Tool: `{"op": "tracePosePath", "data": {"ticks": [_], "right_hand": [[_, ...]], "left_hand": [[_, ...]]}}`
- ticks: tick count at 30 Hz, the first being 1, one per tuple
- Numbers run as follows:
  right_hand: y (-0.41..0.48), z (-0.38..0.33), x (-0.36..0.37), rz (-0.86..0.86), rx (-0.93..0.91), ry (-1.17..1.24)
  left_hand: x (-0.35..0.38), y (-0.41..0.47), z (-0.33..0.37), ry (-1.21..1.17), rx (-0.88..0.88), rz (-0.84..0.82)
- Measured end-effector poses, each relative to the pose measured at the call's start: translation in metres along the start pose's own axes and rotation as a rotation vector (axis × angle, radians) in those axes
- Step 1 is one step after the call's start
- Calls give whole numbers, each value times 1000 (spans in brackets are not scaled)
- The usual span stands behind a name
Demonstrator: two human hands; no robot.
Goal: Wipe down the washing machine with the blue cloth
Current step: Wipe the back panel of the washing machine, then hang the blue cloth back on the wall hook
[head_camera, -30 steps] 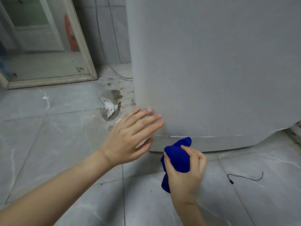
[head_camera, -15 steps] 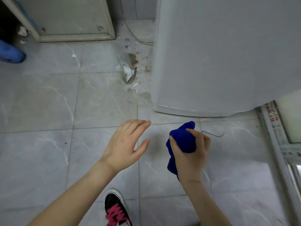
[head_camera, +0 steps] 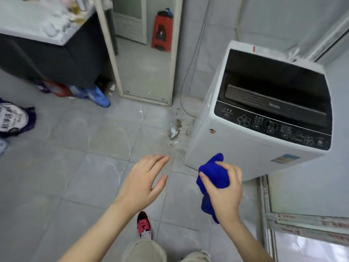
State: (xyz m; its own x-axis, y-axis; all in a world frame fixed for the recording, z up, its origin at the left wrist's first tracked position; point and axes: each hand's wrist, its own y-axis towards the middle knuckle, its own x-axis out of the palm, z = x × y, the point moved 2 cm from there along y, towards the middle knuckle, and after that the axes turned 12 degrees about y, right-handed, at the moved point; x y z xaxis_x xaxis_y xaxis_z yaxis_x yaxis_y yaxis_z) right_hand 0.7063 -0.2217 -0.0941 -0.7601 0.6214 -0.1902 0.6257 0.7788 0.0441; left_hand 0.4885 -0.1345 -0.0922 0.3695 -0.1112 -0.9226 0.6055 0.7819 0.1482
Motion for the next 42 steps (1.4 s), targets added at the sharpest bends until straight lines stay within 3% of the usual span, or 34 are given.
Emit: {"op": "tracePosePath", "data": {"ticks": [7, 14, 19, 23, 33, 42], "right_hand": [[-22, -81, 24, -227, -219, 63], [-49, -56, 24, -511, -208, 28], [-47, -74, 59, -662, -177, 44], [-45, -102, 122, -753, -197, 100], [-58, -145, 345, -946, -166, 128], [-81, -211, 524, -1151, -339, 164]], "left_hand": [[-86, -41, 10, 155, -155, 273], [-36, -143, 26, 79, -550, 242], [-62, -169, 19, 130, -694, 307], [-87, -182, -18, 130, -793, 388], [-155, -203, -187, 140, -957, 444], [-243, -248, -313, 230, -1116, 614]]}}
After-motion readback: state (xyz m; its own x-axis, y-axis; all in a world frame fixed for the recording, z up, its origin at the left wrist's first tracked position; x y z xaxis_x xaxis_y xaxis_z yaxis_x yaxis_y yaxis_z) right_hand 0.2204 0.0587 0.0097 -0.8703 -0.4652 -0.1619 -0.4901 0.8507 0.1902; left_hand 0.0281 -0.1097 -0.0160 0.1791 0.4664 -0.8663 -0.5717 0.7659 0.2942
